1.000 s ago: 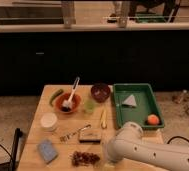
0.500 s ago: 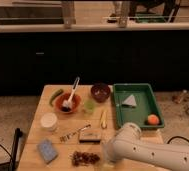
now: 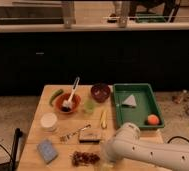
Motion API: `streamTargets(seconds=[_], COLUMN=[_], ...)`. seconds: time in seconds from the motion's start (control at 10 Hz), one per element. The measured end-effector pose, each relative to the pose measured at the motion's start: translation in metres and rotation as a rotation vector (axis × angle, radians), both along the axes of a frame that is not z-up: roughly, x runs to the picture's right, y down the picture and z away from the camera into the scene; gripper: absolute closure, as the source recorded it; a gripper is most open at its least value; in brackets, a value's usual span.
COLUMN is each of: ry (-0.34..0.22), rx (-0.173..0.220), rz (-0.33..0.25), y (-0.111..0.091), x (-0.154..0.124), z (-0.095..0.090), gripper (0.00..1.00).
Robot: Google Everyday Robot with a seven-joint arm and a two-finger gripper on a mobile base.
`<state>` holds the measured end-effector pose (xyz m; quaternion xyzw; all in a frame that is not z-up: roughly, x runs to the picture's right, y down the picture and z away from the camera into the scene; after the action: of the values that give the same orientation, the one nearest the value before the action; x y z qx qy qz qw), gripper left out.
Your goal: Place grapes in purple bowl
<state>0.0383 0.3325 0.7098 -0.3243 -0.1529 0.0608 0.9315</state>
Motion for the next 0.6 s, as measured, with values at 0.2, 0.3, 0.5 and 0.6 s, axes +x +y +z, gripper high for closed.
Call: streamTargets(seconds=[0.2, 0.3, 0.5, 0.6], ry=[-0.027, -0.036, -0.057, -0.064], rx=[0.006, 0.008, 0.009, 0.009], rz=[-0.02, -0.025, -0.04, -0.045], y=[0.001, 0.001, 0.001, 0.002], x=[-0.009, -0.012, -0.021, -0.026], z=[0.001, 0.001, 0.004, 0.006], gripper=[0.2, 0.2, 0.2, 0.2])
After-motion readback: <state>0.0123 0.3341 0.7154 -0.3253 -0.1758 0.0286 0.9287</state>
